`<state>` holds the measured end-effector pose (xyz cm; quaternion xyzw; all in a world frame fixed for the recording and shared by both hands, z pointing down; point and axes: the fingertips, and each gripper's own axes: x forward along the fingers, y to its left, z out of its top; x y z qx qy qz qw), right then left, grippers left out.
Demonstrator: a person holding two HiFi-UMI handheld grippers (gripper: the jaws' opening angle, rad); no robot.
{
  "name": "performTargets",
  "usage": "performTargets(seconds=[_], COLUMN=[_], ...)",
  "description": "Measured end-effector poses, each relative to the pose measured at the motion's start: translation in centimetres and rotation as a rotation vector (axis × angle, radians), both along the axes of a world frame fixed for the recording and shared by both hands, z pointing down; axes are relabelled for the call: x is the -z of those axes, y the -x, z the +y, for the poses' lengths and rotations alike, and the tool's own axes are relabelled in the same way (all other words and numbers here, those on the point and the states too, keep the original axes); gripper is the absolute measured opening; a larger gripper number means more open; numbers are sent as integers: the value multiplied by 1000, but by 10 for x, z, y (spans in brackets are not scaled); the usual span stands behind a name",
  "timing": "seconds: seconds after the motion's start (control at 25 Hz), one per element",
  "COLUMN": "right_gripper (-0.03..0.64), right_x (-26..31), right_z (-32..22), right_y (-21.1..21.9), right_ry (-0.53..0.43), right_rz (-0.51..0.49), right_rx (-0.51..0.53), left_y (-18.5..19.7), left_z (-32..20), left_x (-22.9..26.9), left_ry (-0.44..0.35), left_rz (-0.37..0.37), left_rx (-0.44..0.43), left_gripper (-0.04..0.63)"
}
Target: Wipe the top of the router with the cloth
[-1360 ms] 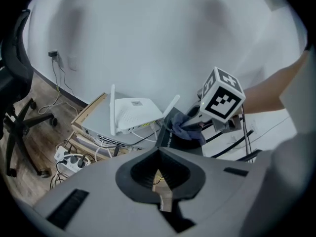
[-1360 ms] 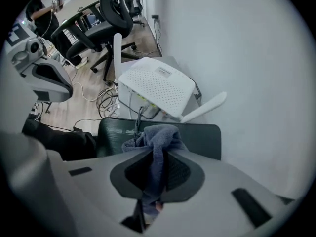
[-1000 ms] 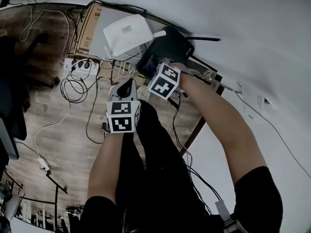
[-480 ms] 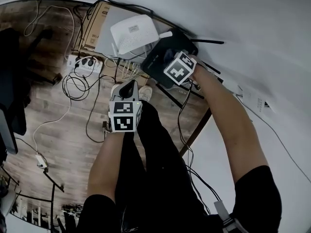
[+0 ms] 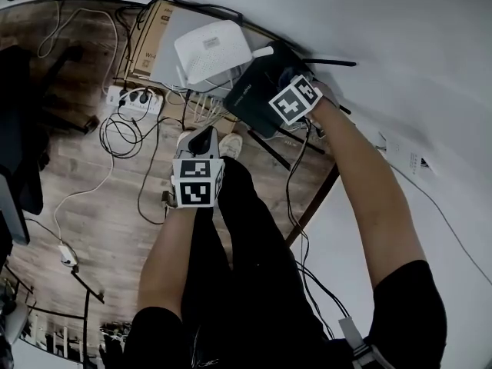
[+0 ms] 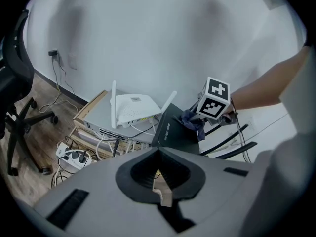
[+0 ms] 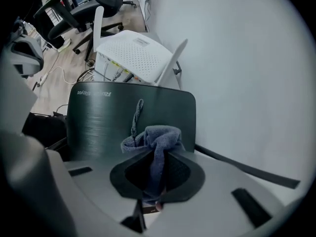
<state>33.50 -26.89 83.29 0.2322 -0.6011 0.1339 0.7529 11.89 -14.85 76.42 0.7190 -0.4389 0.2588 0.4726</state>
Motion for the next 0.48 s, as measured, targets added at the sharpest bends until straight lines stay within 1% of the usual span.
performTargets(seconds=[0.16, 0.28, 0.36, 0.48], right_gripper=[23, 23, 23, 23], right_x=[1, 2, 2, 4], right_z=[19, 40, 56, 80], right_y=[10, 23, 33, 48], right_ry=[58, 132, 182, 266], right_rz=[-34, -63, -82, -129], right_rx=[1, 50, 88, 114], left_y=[-10, -13, -14, -14], left_z=[-1, -3, -5, -9], left_x=[5, 8, 9, 14], left_ry=[-10, -15, -14, -23], left_rz=[8, 10, 14, 12], left_rx=[-16, -20, -8, 15], left_gripper=[0, 0, 0, 0])
